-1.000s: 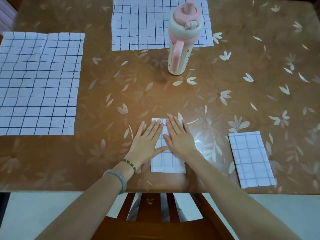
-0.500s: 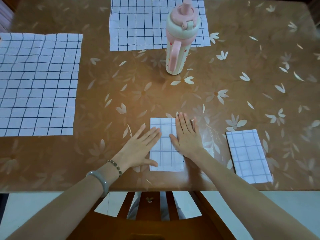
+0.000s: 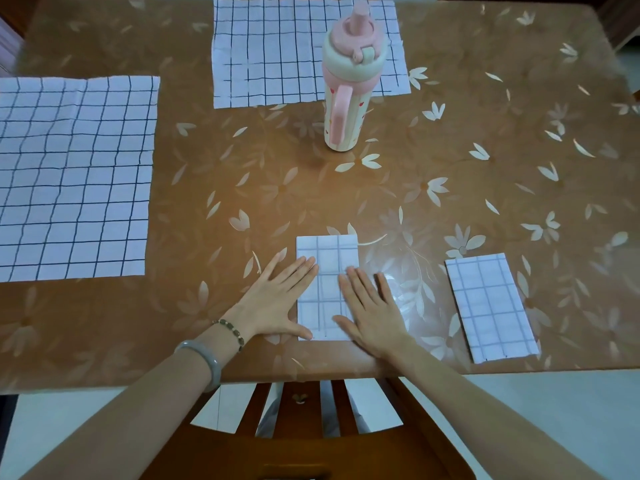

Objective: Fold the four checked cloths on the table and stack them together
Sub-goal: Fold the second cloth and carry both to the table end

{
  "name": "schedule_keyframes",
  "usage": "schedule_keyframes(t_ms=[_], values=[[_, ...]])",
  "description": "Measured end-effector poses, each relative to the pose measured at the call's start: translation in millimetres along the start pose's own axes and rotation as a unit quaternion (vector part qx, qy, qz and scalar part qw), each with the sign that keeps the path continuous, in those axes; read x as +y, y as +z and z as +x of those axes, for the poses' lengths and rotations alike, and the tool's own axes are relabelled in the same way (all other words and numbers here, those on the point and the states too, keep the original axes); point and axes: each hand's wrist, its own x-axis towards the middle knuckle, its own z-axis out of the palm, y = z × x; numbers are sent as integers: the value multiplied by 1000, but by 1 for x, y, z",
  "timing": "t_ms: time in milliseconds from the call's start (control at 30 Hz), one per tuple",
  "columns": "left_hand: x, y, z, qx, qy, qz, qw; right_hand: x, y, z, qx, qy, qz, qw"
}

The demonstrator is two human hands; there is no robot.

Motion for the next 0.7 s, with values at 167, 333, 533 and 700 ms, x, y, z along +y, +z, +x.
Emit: schedule_keyframes(t_ms=[167, 333, 533, 700], values=[[-1, -15, 6, 23, 3, -15, 1000, 14, -9, -16, 43, 22, -25, 998], [-11, -56, 51, 102, -50, -131, 985, -1, -15, -11, 70, 14, -12, 997], [-20, -78, 91, 15, -64, -61, 996, -1, -21, -9, 74, 45, 38, 995], [-25, -82, 99, -45, -88, -111, 989, -7, -28, -5, 37, 81, 184, 979]])
